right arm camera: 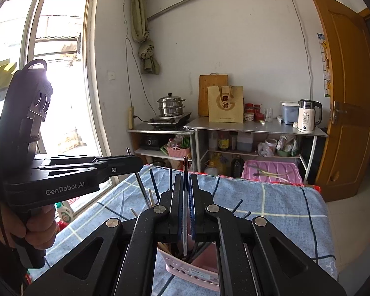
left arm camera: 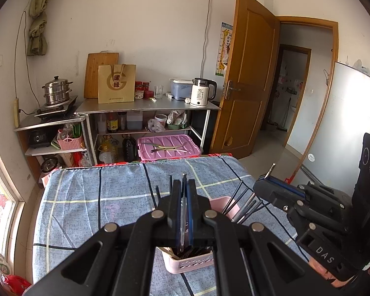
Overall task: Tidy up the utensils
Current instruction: 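Lower both metal chopsticks into the pink basket, then open both tools to release the metal chopsticks into the basket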
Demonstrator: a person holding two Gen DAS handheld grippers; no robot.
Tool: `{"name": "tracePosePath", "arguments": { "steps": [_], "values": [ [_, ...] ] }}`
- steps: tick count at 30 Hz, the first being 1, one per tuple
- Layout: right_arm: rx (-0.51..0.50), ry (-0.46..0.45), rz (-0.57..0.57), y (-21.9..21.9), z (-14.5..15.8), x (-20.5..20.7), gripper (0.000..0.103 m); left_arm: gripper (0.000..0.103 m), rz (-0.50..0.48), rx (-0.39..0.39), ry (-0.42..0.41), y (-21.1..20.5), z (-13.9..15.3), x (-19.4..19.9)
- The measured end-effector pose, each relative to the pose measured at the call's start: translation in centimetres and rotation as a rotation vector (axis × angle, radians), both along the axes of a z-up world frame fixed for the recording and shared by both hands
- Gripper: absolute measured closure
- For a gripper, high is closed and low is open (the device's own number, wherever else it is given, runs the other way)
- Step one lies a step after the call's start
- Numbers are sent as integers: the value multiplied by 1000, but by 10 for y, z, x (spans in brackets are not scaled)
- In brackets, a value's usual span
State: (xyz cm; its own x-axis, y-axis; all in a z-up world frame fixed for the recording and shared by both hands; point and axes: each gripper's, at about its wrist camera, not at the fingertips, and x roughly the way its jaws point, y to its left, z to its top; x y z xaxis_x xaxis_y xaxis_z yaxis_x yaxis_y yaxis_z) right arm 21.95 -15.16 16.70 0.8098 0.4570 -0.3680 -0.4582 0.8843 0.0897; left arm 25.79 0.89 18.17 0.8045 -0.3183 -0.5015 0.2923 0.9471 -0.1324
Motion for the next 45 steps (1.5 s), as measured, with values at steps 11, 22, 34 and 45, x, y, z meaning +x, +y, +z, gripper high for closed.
{"name": "tracePosePath", "arguments": {
  "steps": [11,22,34,45],
  "values": [
    [-25,52,9,7,-26,8,99,99,-16,-10,79,-4,-40,15],
    [-69,96,18,19,-48,11,99,99,-30,-9,126,-6,-60,16],
    [-92,177,11,16,-78,21,98,98,-27,0,171,-4,-87,19],
    [-87,197,-7,8,-79,28,96,96,-10,8,151,-3,-85,12]
  ]
}}
